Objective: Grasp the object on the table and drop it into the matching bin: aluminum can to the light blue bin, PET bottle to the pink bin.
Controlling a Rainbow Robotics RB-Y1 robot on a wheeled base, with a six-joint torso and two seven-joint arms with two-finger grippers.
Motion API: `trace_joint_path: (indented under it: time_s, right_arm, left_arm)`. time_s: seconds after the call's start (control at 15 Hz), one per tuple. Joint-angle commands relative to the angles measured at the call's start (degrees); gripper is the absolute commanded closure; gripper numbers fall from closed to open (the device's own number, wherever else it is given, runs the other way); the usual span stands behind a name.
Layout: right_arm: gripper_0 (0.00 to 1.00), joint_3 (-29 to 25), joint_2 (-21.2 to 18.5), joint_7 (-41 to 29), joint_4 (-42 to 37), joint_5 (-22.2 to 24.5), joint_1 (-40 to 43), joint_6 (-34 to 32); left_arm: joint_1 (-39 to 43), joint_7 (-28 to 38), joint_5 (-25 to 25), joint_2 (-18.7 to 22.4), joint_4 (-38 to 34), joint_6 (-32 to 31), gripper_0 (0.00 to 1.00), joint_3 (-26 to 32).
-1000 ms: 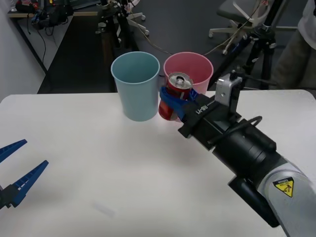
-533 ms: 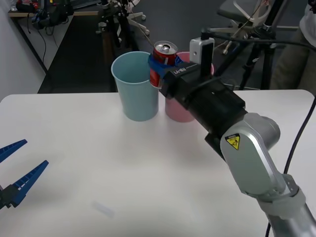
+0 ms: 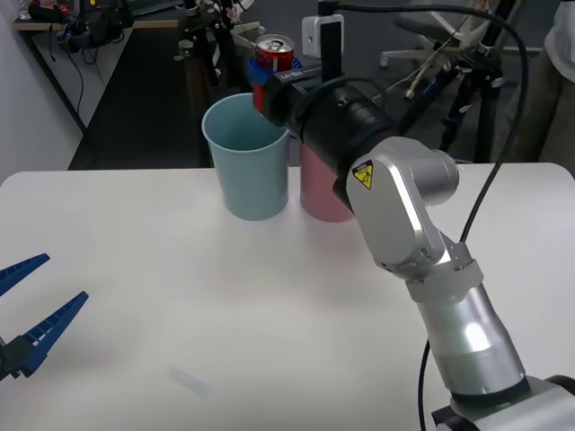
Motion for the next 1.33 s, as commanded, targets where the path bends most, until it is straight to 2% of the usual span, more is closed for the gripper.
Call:
trace_joint_path:
  time_s: [0.07, 0.2, 0.47, 0.93, 1.0, 1.07, 1.13, 1.33]
  right_arm:
    - [1.0, -0.5, 0.3, 0.1, 10.4, 0.4, -7.3, 3.9]
    - [1.0, -0.6, 0.3, 0.0, 17.3, 0.3, -11.9, 6.3]
    - [1.0, -0.6, 0.3, 0.3, 24.3, 0.3, -16.7, 7.2]
    - [1.0, -0.8, 0.3, 2.7, 25.7, -0.5, -17.6, 7.6]
    - [0.97, -0.8, 0.3, 2.7, 25.8, -0.5, -17.6, 7.7]
    - [0.18, -1.0, 0.3, 2.9, 25.7, -1.2, -17.6, 7.7]
    - [0.0, -1.2, 0.3, 3.4, 25.8, -2.8, -17.6, 7.8]
    - [0.0, -1.5, 0.3, 6.4, 25.8, -5.5, -17.6, 8.1]
  left_arm:
    - [0.0, 0.0, 0.0, 0.0, 0.0, 0.0, 0.0, 0.0]
    - [0.0, 0.0, 0.0, 0.0, 0.0, 0.0, 0.0, 0.0]
    - [0.0, 0.0, 0.0, 0.0, 0.0, 0.0, 0.0, 0.0]
    - [0.0, 0.0, 0.0, 0.0, 0.0, 0.0, 0.0, 0.0]
    - [0.0, 0.0, 0.0, 0.0, 0.0, 0.0, 0.0, 0.0]
    - [0.0, 0.0, 0.0, 0.0, 0.0, 0.0, 0.0, 0.0]
    - [0.0, 0.0, 0.0, 0.0, 0.0, 0.0, 0.0, 0.0]
    - [0.0, 0.0, 0.0, 0.0, 0.0, 0.0, 0.0, 0.0]
